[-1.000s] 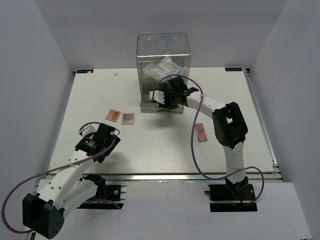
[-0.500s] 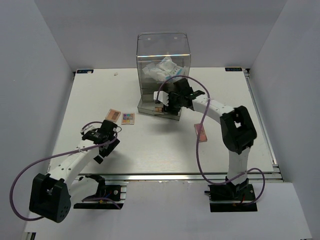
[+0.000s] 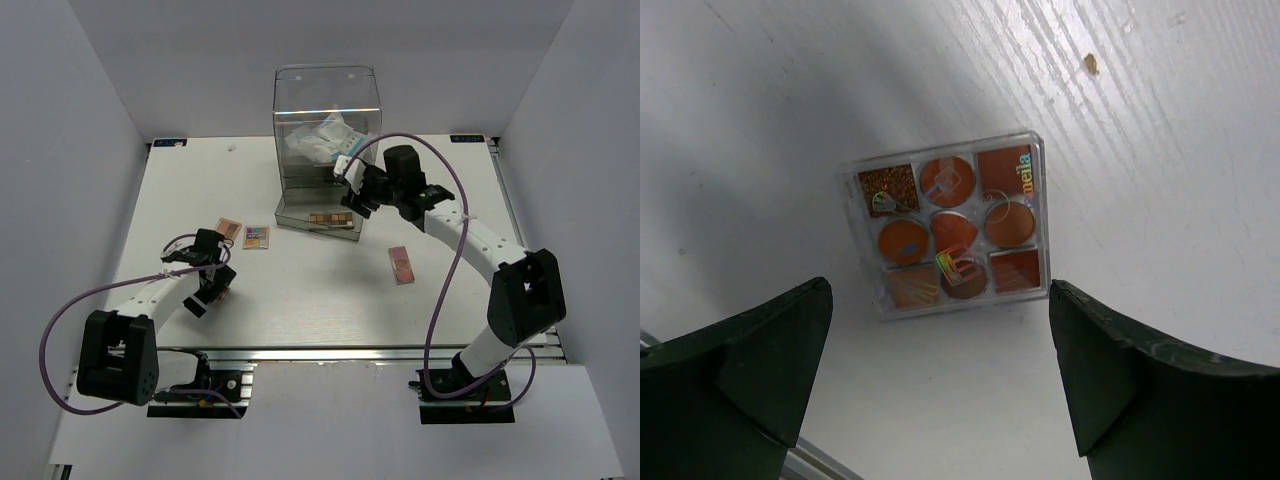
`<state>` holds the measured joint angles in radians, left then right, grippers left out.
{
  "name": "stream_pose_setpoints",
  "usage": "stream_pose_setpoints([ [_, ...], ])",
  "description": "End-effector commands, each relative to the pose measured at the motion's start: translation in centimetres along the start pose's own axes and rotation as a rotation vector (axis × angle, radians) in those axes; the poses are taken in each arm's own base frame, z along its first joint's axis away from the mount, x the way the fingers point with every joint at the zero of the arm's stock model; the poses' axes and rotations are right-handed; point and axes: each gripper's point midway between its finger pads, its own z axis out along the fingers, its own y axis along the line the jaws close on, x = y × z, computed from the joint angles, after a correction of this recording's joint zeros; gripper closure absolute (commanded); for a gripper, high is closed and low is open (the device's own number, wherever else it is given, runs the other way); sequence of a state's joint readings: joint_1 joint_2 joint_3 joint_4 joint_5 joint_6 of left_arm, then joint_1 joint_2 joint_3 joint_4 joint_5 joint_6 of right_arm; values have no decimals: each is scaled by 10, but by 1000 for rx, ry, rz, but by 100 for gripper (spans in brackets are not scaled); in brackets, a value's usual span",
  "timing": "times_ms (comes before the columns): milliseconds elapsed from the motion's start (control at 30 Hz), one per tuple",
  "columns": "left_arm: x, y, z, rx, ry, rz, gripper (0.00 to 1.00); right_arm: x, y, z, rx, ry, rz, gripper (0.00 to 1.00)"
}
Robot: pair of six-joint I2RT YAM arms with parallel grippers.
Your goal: Organize the makeup
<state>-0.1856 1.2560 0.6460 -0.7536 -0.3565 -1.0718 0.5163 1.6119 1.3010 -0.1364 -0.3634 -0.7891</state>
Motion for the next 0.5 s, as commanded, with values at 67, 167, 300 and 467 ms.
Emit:
stream_pose_setpoints([
  [67,-6,-6,9,49,17,-51,2,0,10,-21,2,-23,78,32],
  [167,-4,-3,15,46,34,-69,2,4,12,-29,6,-21,99,32],
  [300,-4,0,23,33,60,-80,2,5,11,-36,16,-21,146,32],
  [467,-1,6,31,10,88,-91,2,5,10,-44,25,-26,177,32],
])
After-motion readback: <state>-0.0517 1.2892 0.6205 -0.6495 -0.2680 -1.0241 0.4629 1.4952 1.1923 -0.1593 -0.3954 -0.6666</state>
